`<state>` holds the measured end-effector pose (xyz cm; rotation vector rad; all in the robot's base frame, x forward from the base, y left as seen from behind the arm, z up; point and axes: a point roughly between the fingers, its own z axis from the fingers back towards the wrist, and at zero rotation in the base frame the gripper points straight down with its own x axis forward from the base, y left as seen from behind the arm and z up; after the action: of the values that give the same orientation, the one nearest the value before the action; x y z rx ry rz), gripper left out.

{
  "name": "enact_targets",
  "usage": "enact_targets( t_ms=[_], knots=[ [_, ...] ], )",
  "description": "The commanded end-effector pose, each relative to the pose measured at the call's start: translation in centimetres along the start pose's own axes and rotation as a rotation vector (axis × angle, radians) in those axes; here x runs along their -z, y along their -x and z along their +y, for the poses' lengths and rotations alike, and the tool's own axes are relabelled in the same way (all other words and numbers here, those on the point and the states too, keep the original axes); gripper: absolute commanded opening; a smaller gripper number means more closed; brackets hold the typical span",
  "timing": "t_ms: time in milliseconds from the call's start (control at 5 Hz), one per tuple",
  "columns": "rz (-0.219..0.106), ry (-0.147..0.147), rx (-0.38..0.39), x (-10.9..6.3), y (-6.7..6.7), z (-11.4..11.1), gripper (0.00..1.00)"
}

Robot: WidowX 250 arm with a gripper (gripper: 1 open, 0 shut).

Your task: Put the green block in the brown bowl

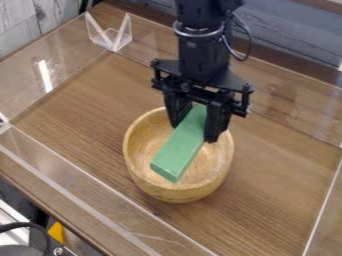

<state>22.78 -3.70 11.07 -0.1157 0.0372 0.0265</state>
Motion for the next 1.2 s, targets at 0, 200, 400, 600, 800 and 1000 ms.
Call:
enact_targets(
  t_ms=[0,200,400,600,800,1000],
  knots=[
    [-0.059,0.003,-0.017,-1.36,-0.15,0.21,0.00],
    [-0.063,0.002,-0.027,-1.43,-0.14,0.26,0.00],
    [-0.067,-0.001,-0.031,-1.38,-0.09,0.22,0.00],
    [-0.072,-0.003,-0.032,-1.33,-0.08,0.19,0.00],
    [-0.076,-0.005,-0.036,-1.32,-0.05,0.15,0.00],
    [-0.080,-0.006,-0.040,-1.33,-0.09,0.15,0.00]
  ],
)
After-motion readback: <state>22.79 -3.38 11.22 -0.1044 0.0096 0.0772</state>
